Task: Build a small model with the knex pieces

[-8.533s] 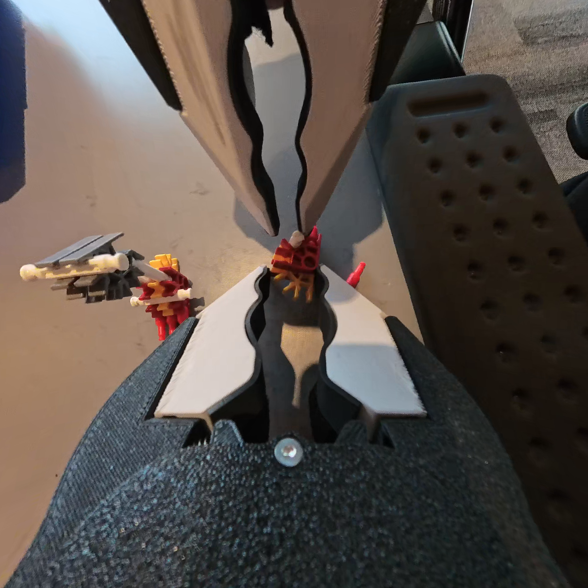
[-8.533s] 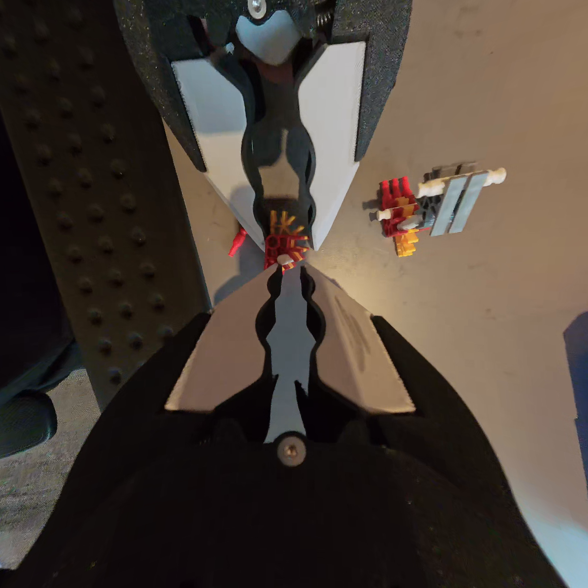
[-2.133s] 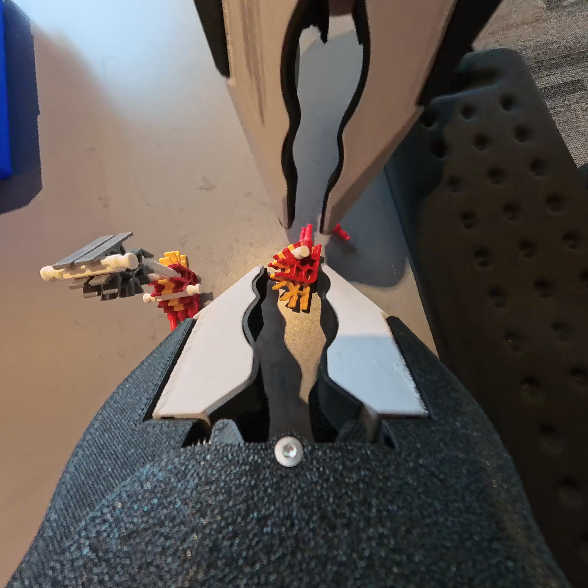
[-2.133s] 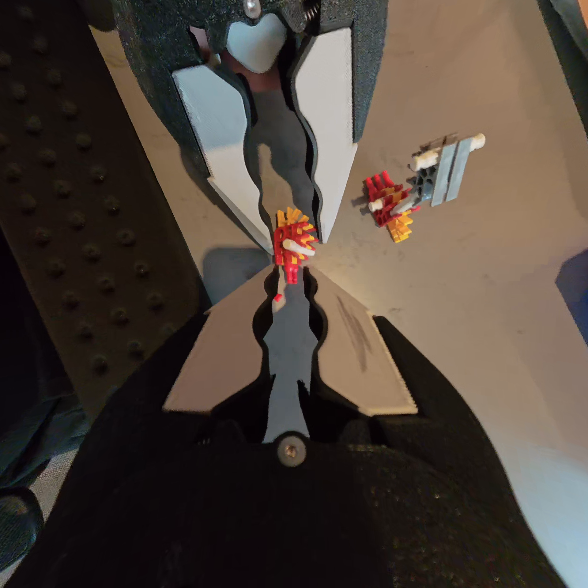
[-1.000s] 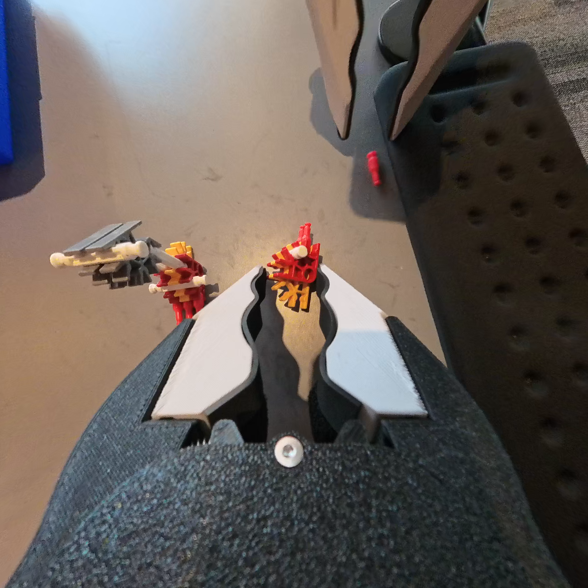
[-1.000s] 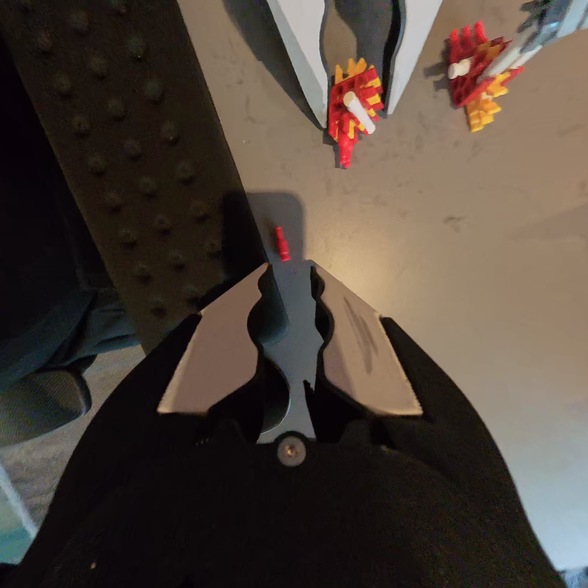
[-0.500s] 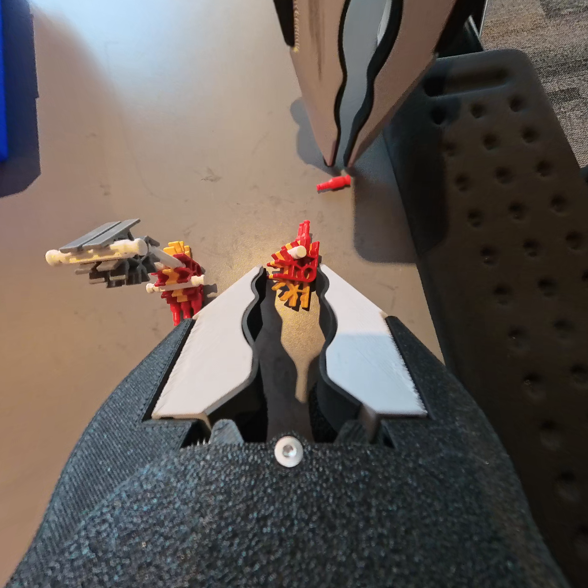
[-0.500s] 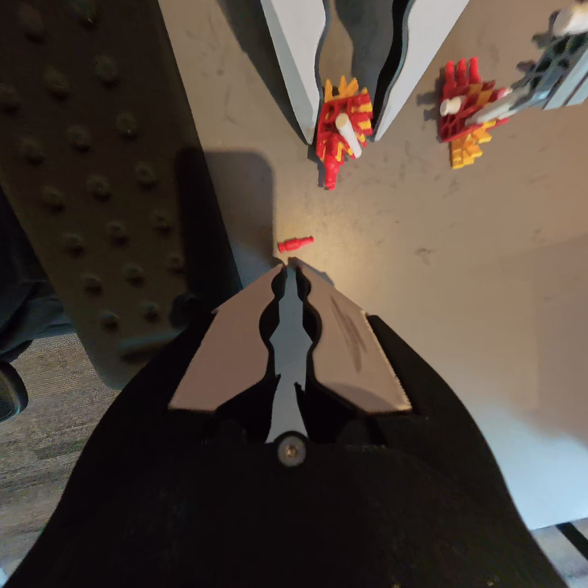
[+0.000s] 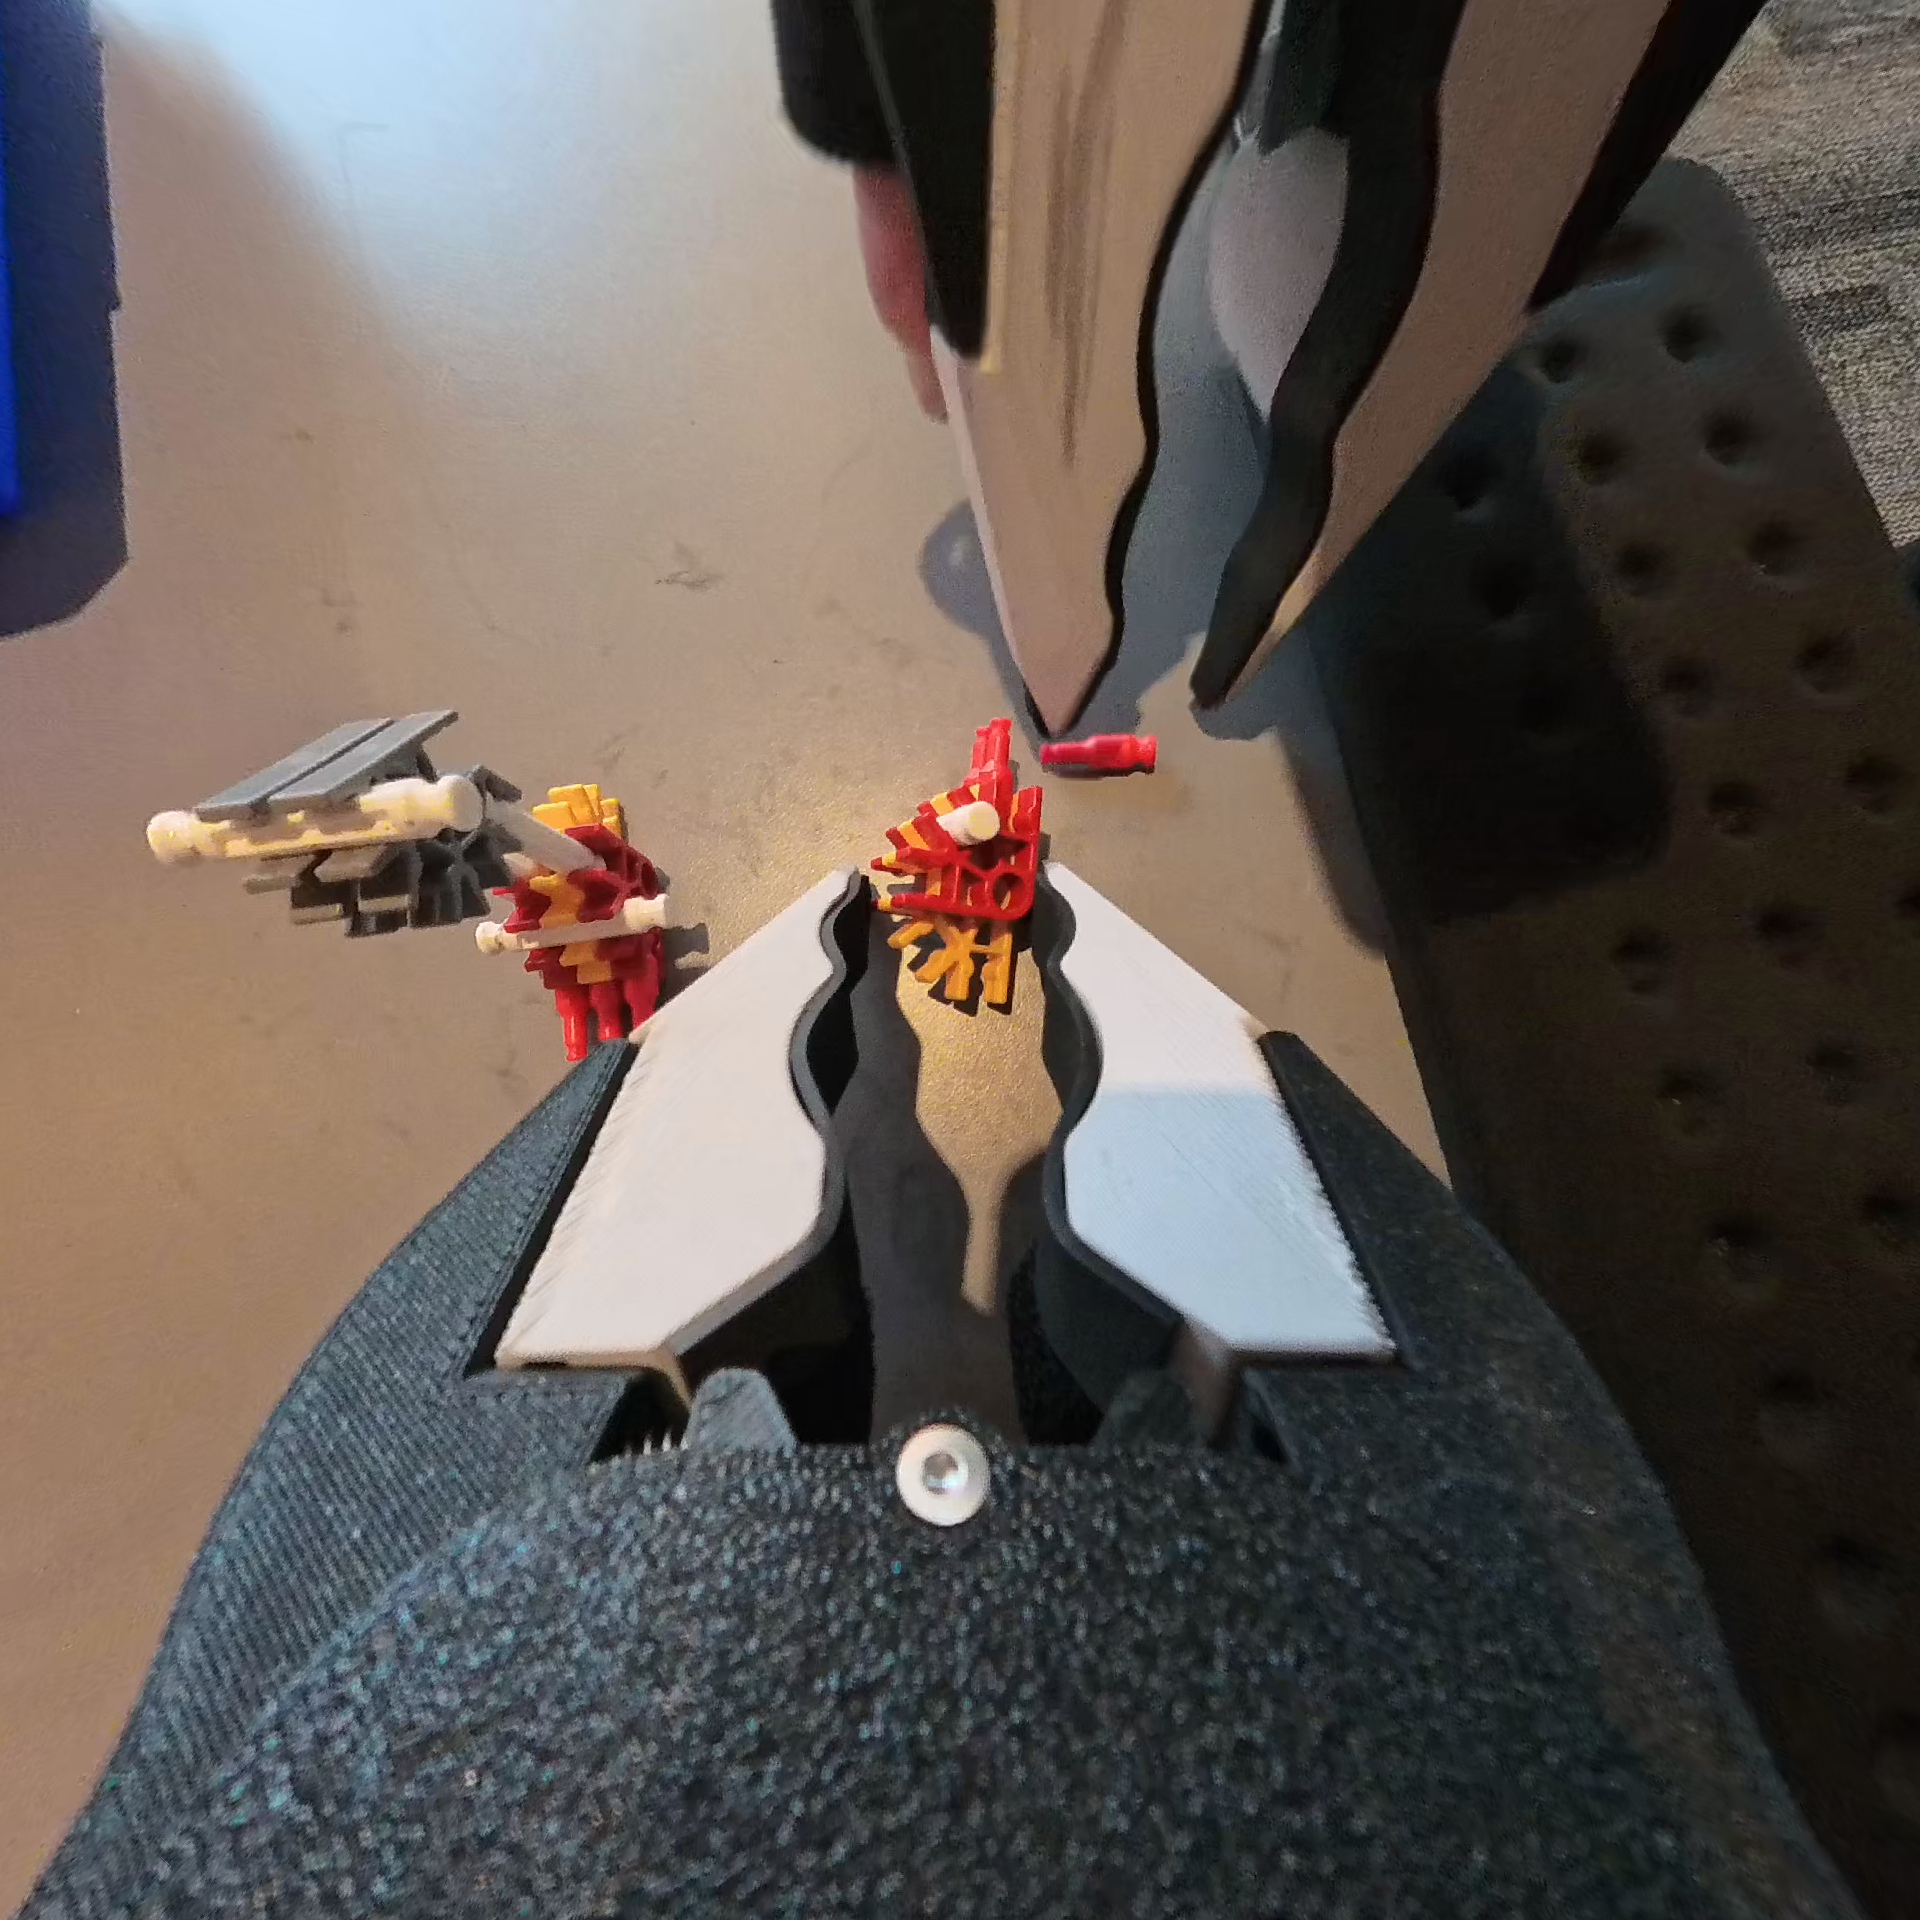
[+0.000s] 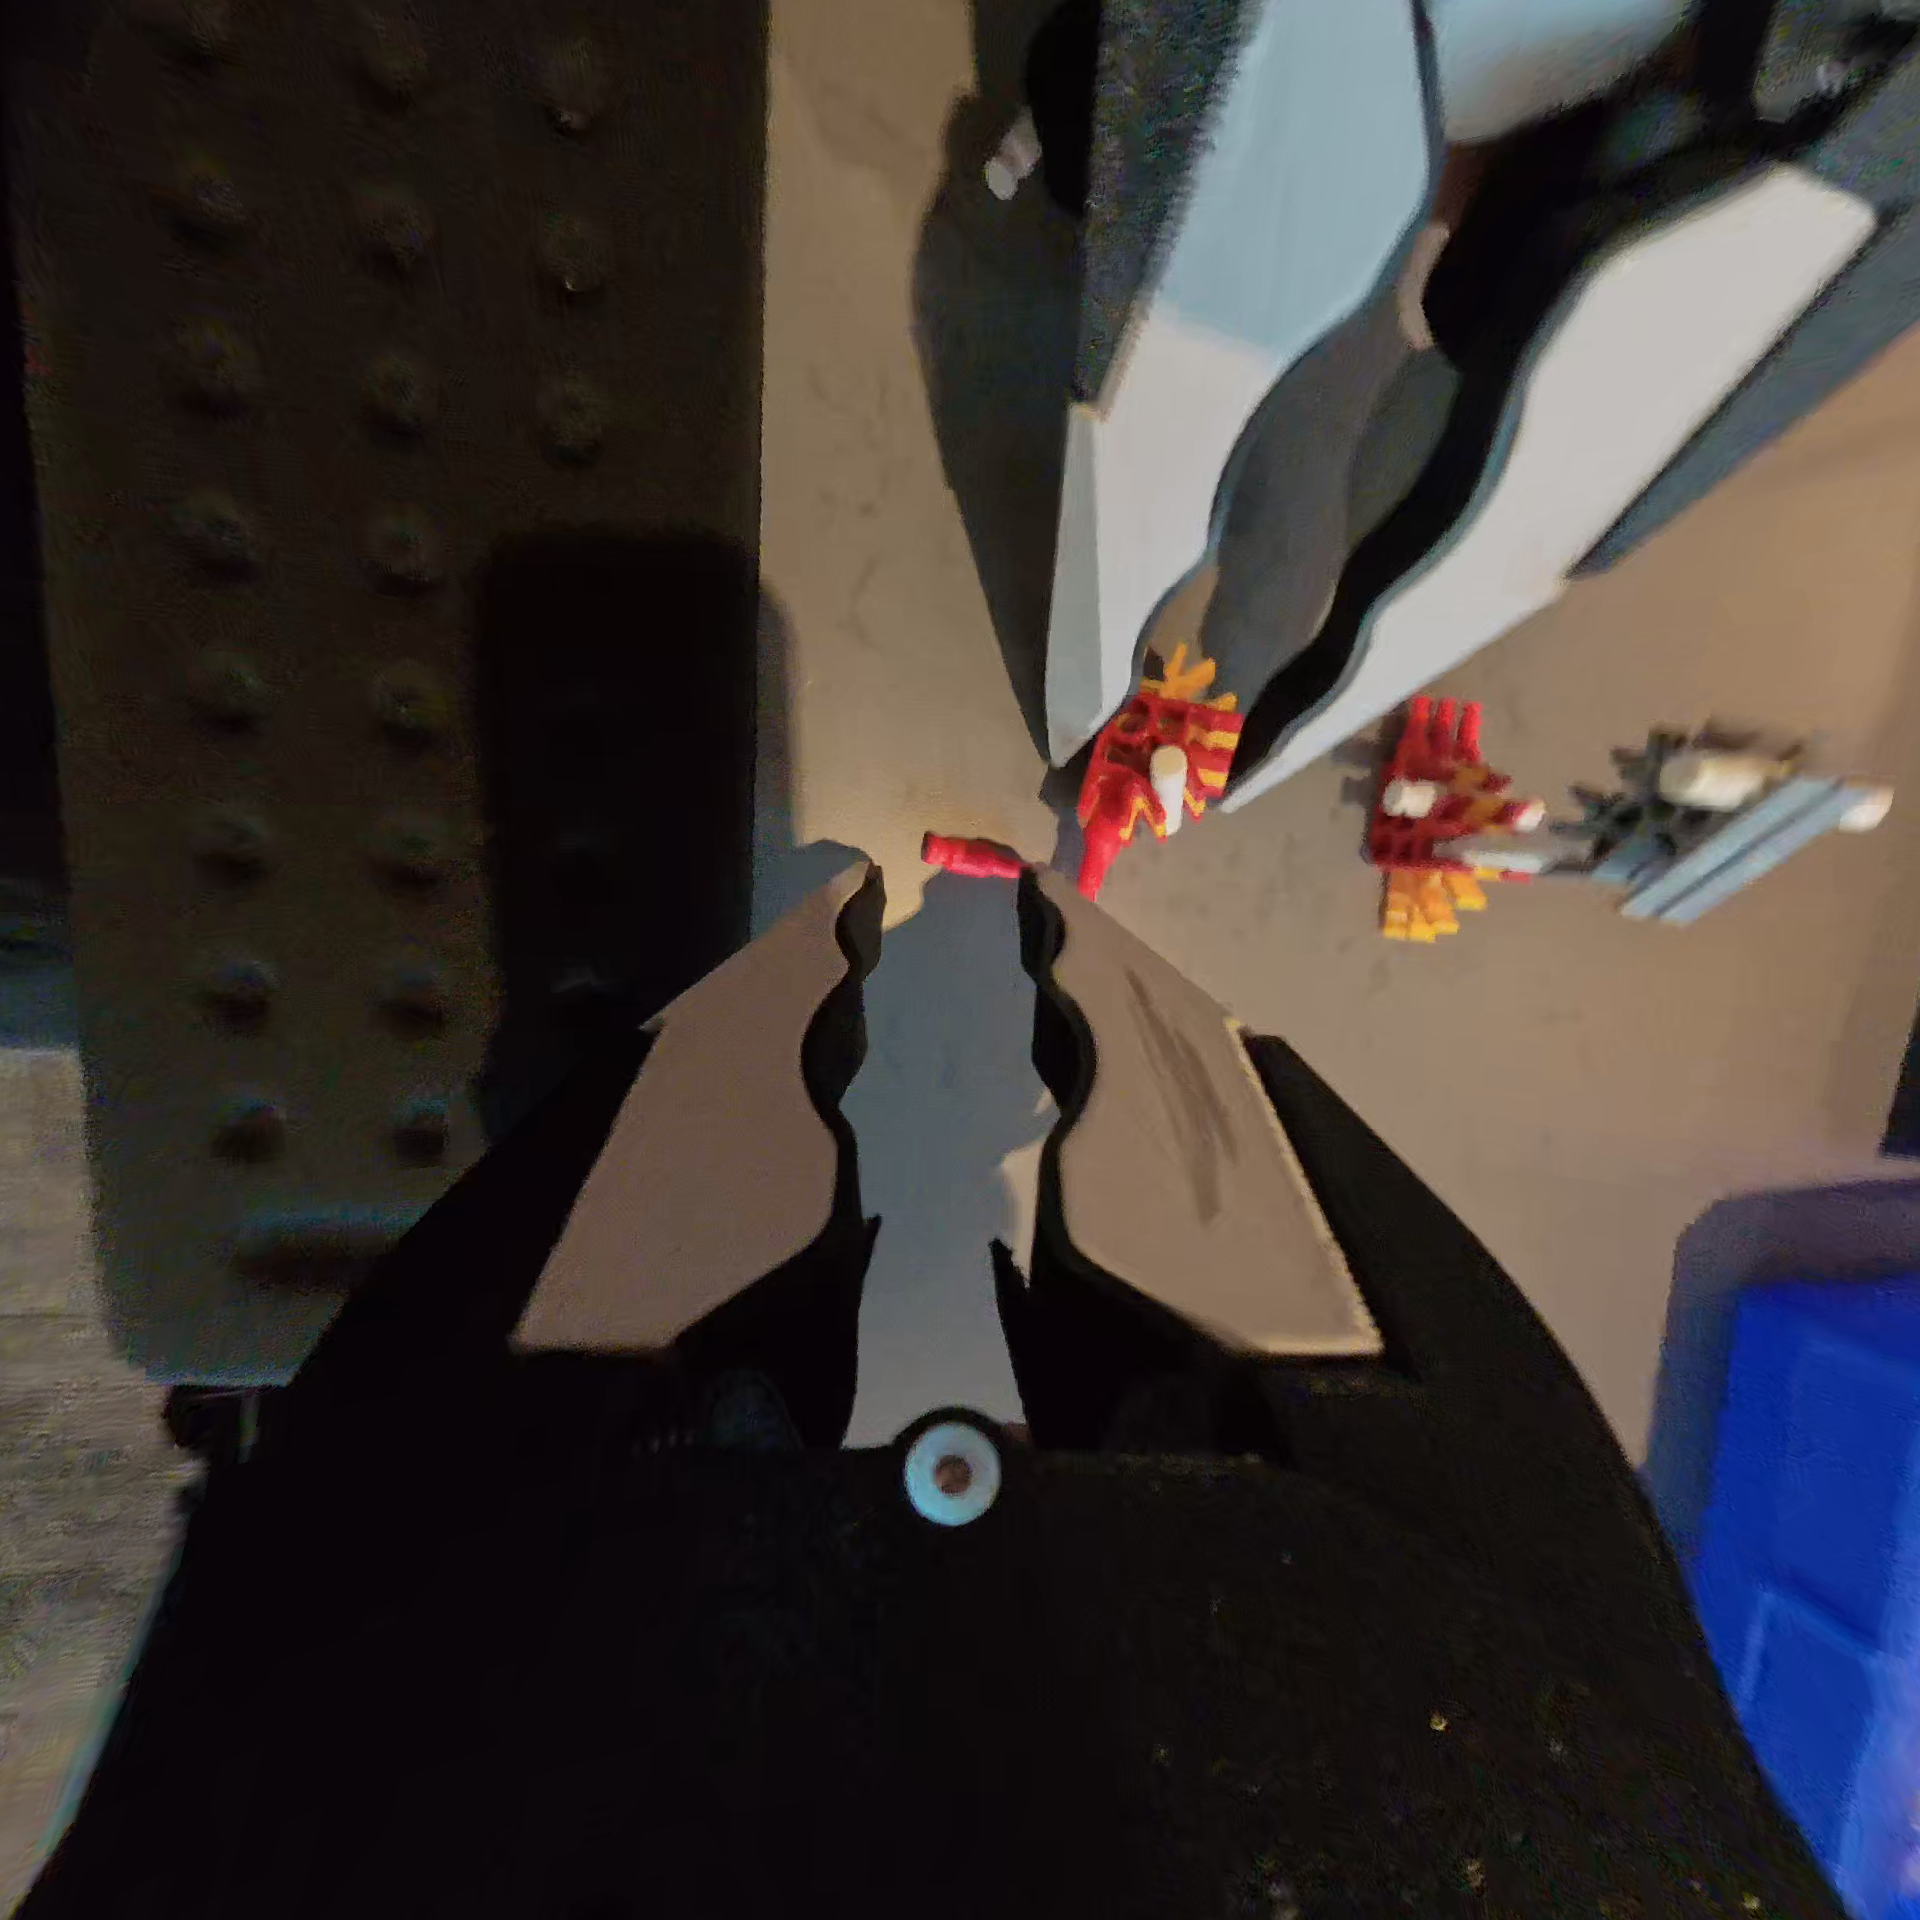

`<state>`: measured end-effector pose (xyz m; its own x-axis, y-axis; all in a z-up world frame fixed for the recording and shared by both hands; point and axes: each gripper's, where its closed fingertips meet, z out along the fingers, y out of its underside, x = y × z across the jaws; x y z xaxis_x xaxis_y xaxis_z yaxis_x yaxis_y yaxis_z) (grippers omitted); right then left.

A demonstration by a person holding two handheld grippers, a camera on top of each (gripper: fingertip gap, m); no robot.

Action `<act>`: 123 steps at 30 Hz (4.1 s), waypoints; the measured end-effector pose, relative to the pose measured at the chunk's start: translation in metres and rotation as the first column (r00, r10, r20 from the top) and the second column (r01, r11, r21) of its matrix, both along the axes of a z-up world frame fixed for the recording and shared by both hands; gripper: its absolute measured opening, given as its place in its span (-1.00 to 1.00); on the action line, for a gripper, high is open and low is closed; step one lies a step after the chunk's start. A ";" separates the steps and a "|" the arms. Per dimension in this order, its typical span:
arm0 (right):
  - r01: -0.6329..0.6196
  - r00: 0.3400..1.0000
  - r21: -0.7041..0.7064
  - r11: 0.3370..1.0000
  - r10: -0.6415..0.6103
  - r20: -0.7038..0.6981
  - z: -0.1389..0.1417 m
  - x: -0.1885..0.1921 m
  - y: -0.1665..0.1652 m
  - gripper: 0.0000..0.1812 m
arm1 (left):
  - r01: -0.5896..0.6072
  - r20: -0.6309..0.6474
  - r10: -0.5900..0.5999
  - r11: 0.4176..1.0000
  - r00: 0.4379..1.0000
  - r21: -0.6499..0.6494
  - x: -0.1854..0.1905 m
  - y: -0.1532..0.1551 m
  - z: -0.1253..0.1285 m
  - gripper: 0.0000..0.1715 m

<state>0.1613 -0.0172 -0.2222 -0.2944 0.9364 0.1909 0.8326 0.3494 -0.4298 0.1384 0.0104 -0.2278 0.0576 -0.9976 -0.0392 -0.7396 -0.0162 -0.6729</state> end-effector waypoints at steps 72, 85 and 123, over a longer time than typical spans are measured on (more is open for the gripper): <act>0.407 0.908 -0.360 0.839 -0.413 0.066 0.006 -0.009 0.031 -0.92 | -0.041 -0.086 0.067 0.959 0.994 0.280 0.009 0.014 0.005 -0.68; 0.369 0.918 -0.631 0.683 -0.373 0.133 0.003 -0.010 0.037 -0.87 | -0.065 -0.028 0.073 0.974 0.997 0.219 0.010 0.017 0.003 -0.72; 0.355 0.850 -0.766 0.537 -0.527 0.024 0.006 -0.007 0.039 -0.83 | -0.043 -0.033 0.051 0.975 0.998 0.216 0.013 0.021 0.001 -0.70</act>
